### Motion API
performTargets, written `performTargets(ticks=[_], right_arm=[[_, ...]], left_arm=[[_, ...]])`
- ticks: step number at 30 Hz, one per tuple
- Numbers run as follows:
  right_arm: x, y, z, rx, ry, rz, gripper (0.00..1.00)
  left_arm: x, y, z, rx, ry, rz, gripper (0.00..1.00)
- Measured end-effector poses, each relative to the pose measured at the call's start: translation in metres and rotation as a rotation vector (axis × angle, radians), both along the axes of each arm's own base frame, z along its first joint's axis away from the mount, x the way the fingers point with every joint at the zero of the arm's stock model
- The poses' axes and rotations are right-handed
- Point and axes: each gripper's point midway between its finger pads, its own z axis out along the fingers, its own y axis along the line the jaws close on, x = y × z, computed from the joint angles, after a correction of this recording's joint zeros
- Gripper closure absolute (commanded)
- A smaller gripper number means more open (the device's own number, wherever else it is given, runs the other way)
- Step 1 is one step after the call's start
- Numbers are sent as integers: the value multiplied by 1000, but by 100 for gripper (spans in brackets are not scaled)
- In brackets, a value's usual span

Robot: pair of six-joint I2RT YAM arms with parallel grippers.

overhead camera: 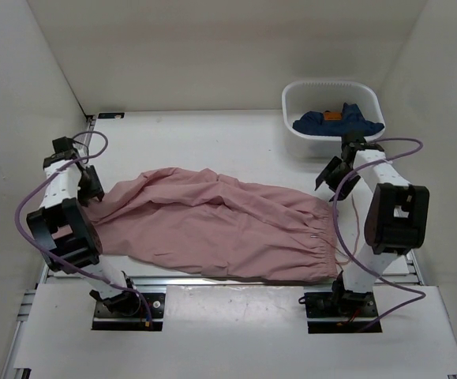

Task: Fold and stack the trousers
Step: Flatten the trousers out

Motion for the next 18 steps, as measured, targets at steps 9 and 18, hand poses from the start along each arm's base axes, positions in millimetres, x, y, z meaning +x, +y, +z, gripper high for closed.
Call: performTargets(ticks=[9,18], right_arm=[[-5,5,-57,22,177,-59,18],[-8,4,-61,12,238,-58,45]], left_arm=[[43,20,65,75,-187,8,26],[43,16,-1,-73,-12,8,9]])
